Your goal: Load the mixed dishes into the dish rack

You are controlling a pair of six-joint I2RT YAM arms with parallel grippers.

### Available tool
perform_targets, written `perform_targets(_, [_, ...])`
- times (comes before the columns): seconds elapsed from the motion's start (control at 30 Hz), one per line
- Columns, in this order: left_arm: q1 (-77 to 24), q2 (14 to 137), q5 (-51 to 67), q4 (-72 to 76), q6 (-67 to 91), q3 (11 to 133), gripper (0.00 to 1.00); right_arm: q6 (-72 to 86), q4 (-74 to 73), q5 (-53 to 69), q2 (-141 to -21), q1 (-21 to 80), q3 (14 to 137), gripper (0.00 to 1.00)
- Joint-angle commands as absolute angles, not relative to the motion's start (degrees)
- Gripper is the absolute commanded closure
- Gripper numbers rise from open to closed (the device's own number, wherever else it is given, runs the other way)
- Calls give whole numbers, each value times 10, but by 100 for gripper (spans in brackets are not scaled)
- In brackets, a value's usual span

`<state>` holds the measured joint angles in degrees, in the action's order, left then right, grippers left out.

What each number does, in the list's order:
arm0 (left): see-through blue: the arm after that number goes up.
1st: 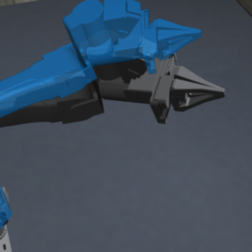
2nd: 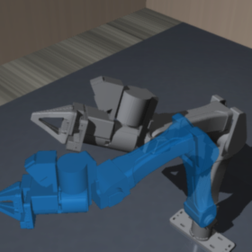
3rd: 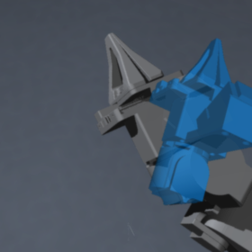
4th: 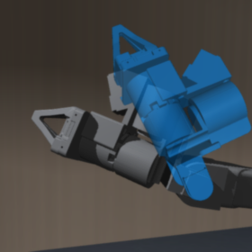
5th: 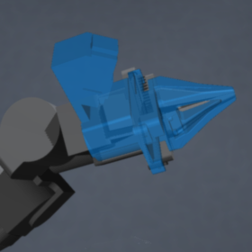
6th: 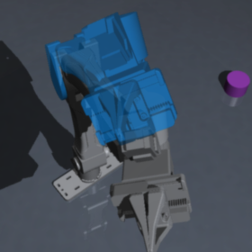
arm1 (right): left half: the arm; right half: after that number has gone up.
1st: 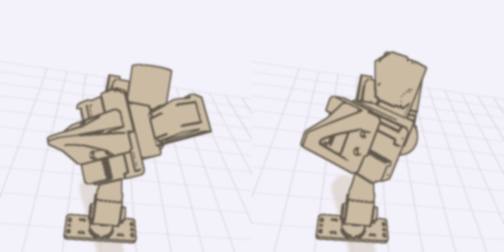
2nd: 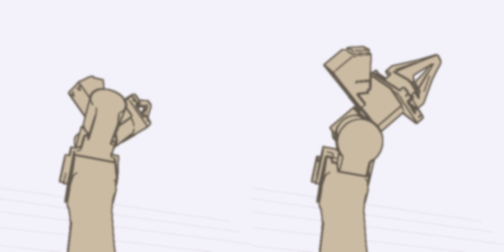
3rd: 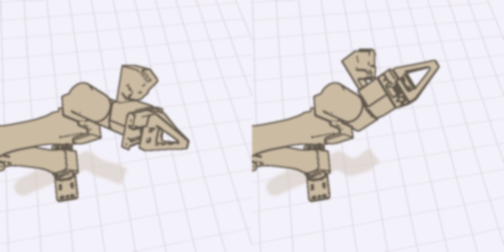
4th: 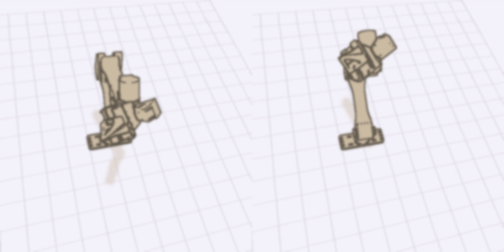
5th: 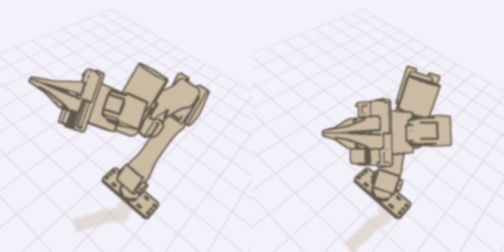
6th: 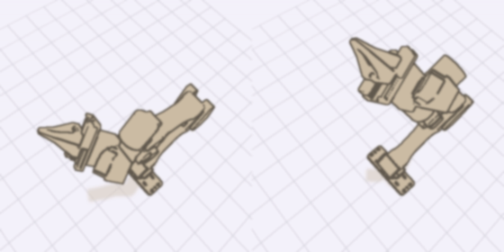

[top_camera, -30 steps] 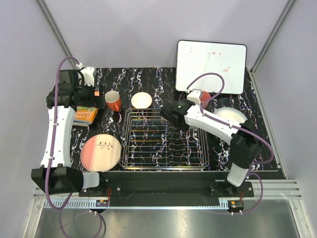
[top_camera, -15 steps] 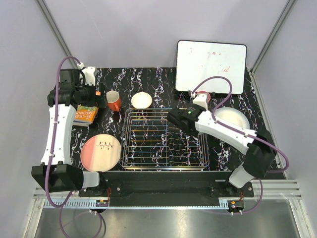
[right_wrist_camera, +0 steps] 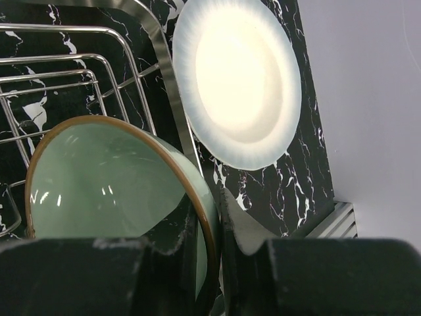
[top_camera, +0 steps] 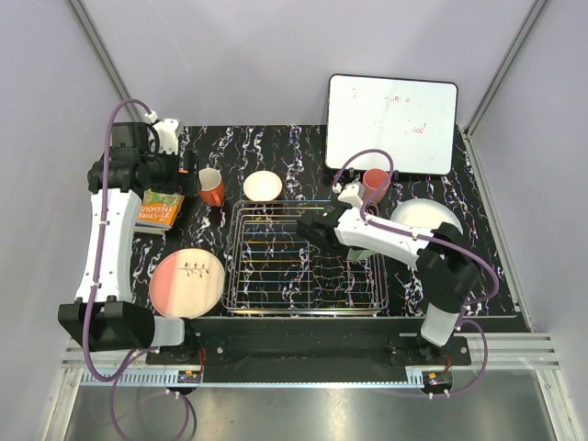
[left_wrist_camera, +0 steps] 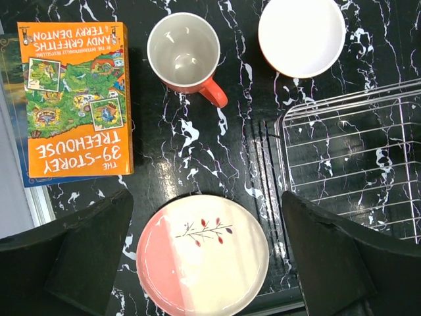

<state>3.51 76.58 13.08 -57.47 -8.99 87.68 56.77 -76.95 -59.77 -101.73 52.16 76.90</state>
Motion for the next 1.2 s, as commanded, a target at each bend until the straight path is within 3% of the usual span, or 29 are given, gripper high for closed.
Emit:
perform_targets(0.0, [32,769,145,-570,-91,891,1,568,-927,-634,-1048,543,781,100])
perform_targets(0.07, [33,769,145,-570,-91,887,1,566,-926,-634,-1080,566,785,98])
perform_targets(0.23, [32,763,141,-566,-95,875,1,562,-926,-629,-1139,595,796,67])
perform_targets(0.27, [32,761,139,-565,-97,875,1,562,-927,-629,-1139,597,796,54])
perform_targets(0.47, [31,755,136,-562,-100,867,1,564,-928,-636,-1072,596,800,19])
perform_targets(0.57, [32,756,139,-560,-98,868,1,559,-927,-631,-1033,595,817,11])
perform_targets(0.73, [32,755,139,-559,-97,872,1,529,-926,-606,-988,596,883,11])
perform_targets(0.87, [32,757,136,-557,-96,878,1,516,-927,-621,-997,594,1012,0])
perform_targets(0.93, [31,758,134,-557,-95,880,1,492,-914,-626,-1032,592,1076,0])
perform_targets(1.1, [32,747,136,-556,-97,874,1,313,-717,-576,-1111,570,1228,0])
perform_targets(1.17, [32,740,130,-556,-103,868,1,283,-671,-463,-1122,516,1267,0])
